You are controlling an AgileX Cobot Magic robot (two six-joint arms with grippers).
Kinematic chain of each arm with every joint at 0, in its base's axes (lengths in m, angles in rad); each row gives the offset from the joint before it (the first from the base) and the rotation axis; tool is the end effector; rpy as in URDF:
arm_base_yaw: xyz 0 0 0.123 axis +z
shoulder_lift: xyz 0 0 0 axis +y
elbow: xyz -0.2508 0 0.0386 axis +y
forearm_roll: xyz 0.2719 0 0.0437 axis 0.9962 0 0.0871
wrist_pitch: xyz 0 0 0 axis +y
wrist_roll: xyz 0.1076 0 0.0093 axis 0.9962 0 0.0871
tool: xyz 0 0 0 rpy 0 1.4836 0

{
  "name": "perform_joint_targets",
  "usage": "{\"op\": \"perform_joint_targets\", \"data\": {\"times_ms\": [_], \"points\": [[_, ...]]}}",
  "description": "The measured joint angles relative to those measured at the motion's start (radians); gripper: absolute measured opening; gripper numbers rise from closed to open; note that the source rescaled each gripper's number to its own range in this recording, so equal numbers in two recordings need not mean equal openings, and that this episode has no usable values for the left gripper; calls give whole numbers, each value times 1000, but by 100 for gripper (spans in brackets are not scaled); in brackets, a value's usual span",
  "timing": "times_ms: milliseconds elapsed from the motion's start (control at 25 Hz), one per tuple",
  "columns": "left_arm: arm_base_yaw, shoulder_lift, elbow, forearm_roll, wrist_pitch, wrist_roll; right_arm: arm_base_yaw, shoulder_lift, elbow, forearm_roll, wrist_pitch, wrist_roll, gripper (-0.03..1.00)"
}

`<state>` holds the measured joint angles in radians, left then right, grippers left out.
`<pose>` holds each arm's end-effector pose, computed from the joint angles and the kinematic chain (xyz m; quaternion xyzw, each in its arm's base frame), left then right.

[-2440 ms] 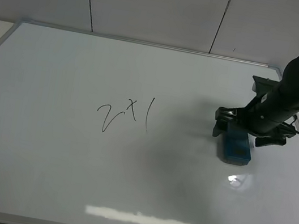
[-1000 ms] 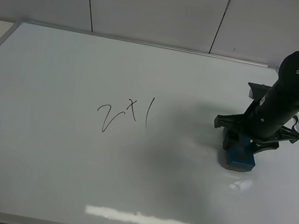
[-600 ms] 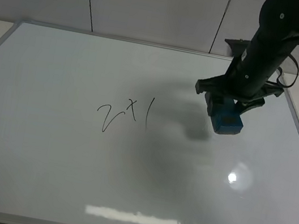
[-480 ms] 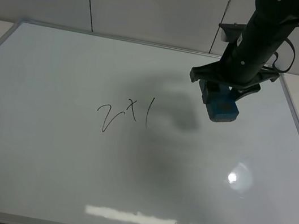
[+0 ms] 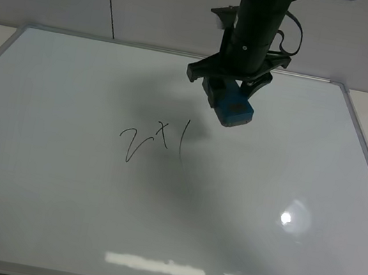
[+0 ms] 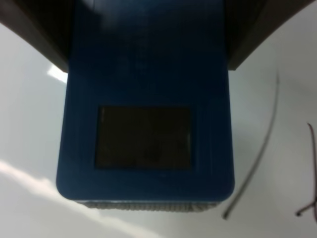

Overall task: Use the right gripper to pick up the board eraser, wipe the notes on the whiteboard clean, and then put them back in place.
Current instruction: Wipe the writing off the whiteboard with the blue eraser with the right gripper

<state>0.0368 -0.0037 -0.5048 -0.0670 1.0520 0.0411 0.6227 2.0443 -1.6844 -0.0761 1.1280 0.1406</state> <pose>0.0623 -0.0040 0.2837 0.0031 0.8482 -0.0129 0.5295 0.3592 0.2488 0.1676 -0.2506 0.9637 -0.0015 0.0920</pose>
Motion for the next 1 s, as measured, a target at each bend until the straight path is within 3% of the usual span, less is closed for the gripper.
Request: {"op": "perform_joint_targets", "data": {"times_ms": [280,560,1000], "points": [[0,0,0,0,0,0,11,133,-92,-3,17,-64,2],[0,0,0,0,0,0,11,191,-97,-44,-77,-88,2],[0,0,0,0,0,0,14,303,-110,-46,-90,-160,2]]}}
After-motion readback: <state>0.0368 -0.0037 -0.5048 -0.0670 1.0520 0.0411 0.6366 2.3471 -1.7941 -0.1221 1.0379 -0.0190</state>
